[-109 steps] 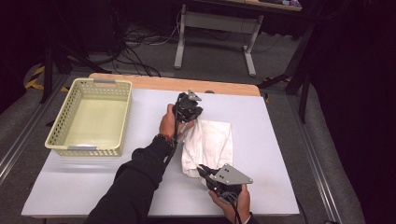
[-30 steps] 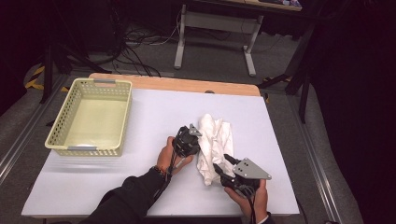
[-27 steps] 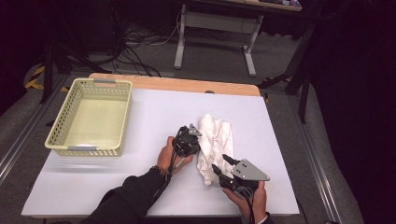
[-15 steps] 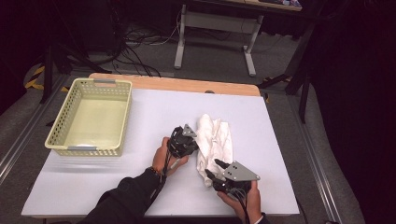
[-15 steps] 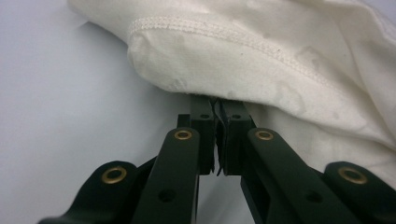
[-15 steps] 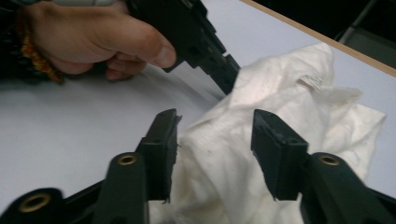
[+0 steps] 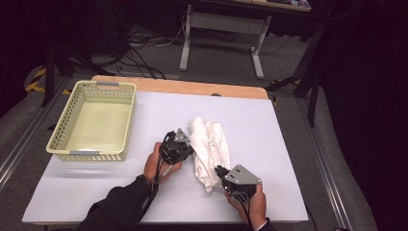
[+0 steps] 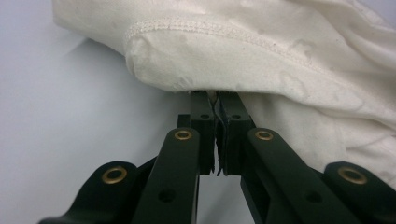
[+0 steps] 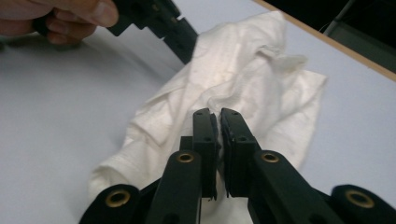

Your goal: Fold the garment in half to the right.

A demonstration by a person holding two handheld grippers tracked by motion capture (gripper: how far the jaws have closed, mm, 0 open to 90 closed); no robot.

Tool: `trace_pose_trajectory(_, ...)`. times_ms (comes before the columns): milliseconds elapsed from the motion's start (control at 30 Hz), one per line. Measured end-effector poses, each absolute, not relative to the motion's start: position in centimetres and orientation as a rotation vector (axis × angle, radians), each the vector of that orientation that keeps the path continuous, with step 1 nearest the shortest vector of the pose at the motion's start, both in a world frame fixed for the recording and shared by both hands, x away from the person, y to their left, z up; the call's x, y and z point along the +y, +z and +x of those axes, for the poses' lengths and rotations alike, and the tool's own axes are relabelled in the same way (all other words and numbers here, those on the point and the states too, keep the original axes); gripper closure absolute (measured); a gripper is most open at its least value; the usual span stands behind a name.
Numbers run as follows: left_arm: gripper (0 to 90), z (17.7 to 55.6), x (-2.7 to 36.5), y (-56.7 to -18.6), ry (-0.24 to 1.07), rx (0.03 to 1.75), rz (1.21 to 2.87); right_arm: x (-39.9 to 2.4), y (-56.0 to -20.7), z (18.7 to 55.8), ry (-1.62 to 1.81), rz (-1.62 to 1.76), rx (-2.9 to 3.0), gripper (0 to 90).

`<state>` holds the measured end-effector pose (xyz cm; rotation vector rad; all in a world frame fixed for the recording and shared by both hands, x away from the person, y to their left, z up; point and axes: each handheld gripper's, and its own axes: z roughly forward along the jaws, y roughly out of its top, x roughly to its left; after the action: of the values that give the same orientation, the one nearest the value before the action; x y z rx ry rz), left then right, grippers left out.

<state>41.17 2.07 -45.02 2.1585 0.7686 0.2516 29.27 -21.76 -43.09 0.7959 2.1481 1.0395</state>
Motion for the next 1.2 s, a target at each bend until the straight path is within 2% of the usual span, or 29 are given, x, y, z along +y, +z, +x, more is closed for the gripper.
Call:
trace_pose_trajectory(333, 85.8, 41.1, 5.3, -45.2, 0.245, 0.841, 2.126, -23.2, -43.4, 29.4, 1.040, 0.873, 2.159, 85.2)
trace_pose_trajectory(567, 83.7, 39.7, 5.9, -43.9, 0.318, 0.798, 2.070, -23.0, -45.2, 29.8, 0.980, 0.895, 2.285, 84.0)
trace_pose_trajectory(700, 77.0, 37.6, 4.9, -42.6, 0.329, 0.681, 2.051, -23.0, -45.6, 29.9, 0.968, 0.893, 2.318, 81.7)
trace_pose_trajectory(800, 66.6, 35.6, 2.9, -42.3, 0.317, 0.563, 2.071, -23.3, -45.6, 30.1, 0.965, 0.912, 2.320, 78.6)
trace_pose_trajectory(900, 52.0, 33.9, 0.7, -42.5, 0.306, 0.461, 2.114, -23.8, -45.6, 30.3, 0.982, 0.940, 2.314, 74.7)
trace_pose_trajectory(967, 49.8, 33.4, -0.4, -43.0, 0.263, 0.412, 2.130, -24.1, -45.8, 30.5, 0.990, 0.962, 2.321, 72.7)
trace_pose_trajectory(1100, 56.6, 33.5, -1.7, -44.4, 0.248, 0.389, 2.213, -24.4, -46.0, 30.8, 1.010, 0.990, 2.330, 71.1)
trace_pose_trajectory(1200, 74.3, 34.0, -1.7, -45.4, 0.190, 0.374, 2.266, -24.5, -46.0, 30.9, 1.031, 1.004, 2.342, 72.4)
